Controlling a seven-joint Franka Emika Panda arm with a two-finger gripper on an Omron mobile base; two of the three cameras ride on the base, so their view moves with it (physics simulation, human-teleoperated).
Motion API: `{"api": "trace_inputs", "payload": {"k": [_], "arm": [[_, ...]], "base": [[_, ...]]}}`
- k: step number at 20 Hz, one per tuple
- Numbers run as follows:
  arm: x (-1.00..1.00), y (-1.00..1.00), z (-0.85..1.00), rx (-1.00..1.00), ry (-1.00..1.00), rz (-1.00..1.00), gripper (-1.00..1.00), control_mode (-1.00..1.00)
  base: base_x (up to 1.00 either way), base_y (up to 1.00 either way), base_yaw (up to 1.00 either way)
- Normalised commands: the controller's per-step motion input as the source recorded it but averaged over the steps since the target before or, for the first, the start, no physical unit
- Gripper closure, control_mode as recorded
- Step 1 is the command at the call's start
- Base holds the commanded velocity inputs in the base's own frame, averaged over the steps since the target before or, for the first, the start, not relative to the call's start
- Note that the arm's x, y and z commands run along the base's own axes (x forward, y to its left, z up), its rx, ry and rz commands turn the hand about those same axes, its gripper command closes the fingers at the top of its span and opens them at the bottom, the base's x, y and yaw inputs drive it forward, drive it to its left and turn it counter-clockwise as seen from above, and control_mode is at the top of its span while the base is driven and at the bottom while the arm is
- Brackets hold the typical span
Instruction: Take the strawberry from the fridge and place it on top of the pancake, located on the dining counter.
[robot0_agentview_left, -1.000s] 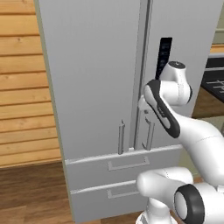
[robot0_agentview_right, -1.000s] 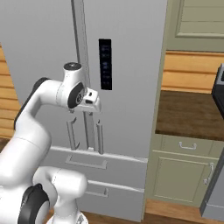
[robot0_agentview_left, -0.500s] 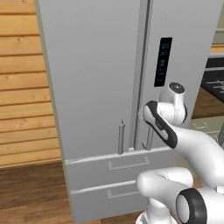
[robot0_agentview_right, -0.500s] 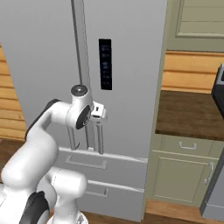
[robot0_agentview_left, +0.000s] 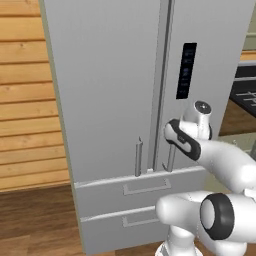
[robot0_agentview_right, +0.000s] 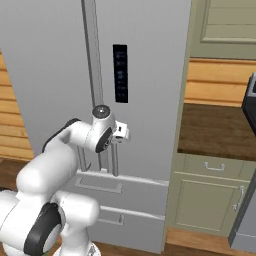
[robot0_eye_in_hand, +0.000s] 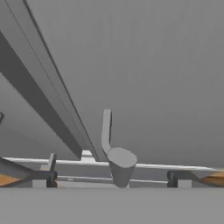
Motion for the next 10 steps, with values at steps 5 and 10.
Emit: {"api": "trace_inputs", "payload": {"k": [5,10], "arm": [[0.23,-0.01,-0.41,-0.02,-0.01,0.00,-1.00,-1.00],[0.26,-0.02,-0.27,0.00,0.00,0.00,-1.00,-1.00]], "base": [[0.00,0.00,0.00],[0.00,0.00,0.00]]}}
